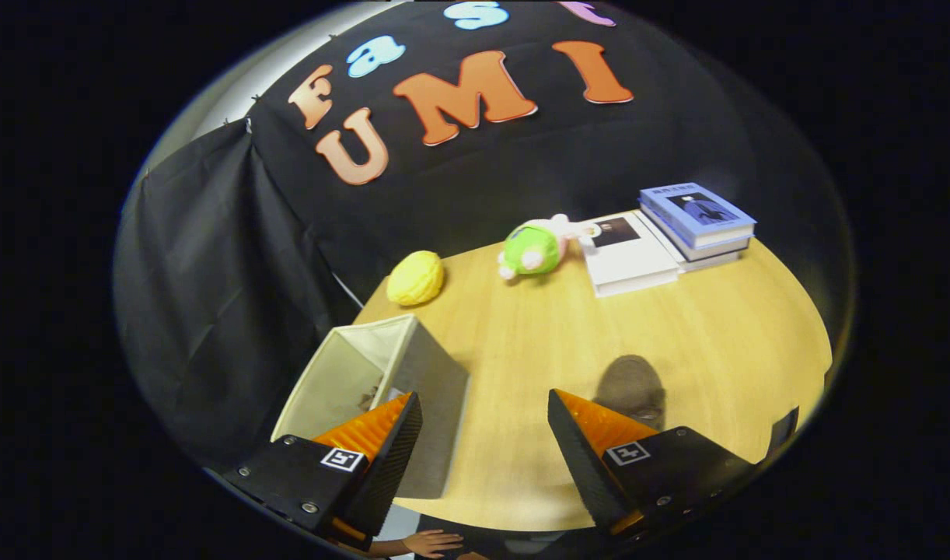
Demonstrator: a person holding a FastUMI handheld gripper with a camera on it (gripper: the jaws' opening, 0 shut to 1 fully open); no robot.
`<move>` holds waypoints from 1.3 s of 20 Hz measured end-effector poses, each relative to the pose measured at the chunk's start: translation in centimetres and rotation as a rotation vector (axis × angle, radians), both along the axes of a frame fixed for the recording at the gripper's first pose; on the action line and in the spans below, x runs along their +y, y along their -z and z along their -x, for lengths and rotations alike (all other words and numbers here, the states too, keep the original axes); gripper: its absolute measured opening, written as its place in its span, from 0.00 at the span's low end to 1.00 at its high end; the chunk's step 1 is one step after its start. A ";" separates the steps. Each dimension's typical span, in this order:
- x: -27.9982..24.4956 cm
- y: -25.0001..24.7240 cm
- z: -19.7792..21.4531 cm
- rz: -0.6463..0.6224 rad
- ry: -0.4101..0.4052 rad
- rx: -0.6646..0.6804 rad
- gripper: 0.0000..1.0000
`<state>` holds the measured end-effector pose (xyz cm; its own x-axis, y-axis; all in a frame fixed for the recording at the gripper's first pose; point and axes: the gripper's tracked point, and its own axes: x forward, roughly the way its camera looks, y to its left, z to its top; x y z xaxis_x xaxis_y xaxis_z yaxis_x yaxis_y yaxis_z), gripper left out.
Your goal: Open the storage box then place both shoes into the box .Put the left shoe in first, then the right shoe, with the right side of both shoes facing outward in a uniform manner.
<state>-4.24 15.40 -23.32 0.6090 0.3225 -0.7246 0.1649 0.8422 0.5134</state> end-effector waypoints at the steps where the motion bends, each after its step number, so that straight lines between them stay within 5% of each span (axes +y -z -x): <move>1: -1.3 0.8 0.9 0.003 0.019 0.023 0.97; 6: -6.2 5.4 3.9 0.054 0.086 0.126 0.96; 19: -6.8 12.0 7.6 0.154 -0.019 0.246 0.85; 26: -7.1 15.2 7.1 0.122 0.061 0.311 0.71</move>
<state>-11.36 8.30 -38.51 0.3684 0.1922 -0.9096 0.3495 0.8780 0.3271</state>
